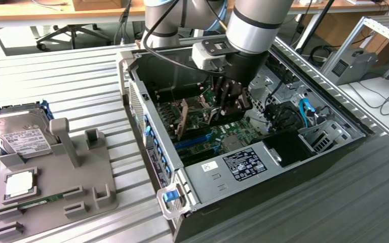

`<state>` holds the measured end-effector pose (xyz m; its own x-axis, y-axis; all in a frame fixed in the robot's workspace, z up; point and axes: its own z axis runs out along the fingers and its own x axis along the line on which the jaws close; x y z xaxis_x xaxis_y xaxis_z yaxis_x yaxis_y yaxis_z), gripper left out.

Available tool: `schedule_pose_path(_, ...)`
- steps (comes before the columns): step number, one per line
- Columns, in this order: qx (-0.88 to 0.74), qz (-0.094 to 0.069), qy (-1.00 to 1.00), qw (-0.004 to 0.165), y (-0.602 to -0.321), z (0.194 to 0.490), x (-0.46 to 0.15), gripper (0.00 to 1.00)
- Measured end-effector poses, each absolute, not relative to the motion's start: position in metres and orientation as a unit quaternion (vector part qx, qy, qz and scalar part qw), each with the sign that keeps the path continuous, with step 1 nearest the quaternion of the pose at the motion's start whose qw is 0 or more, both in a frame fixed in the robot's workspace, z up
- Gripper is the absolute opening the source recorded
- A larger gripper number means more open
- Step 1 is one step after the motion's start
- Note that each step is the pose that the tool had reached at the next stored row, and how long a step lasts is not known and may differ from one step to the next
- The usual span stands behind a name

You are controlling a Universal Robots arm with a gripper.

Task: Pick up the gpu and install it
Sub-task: 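Insert the gpu into the slot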

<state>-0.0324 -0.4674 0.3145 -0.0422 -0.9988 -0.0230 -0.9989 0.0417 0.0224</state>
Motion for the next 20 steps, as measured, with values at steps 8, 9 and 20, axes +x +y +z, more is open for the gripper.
schedule_pose_path(8, -0.692, 0.016, 0.722, 0.001, -0.4684, 0.3144, -0.0344, 0.26)
schedule_pose_path(9, -0.692, 0.016, 0.722, 0.001, -0.4686, 0.3144, -0.0346, 0.26)
schedule_pose_path(20, -0.692, 0.016, 0.722, 0.001, -0.4701, 0.3142, -0.0379, 0.26)
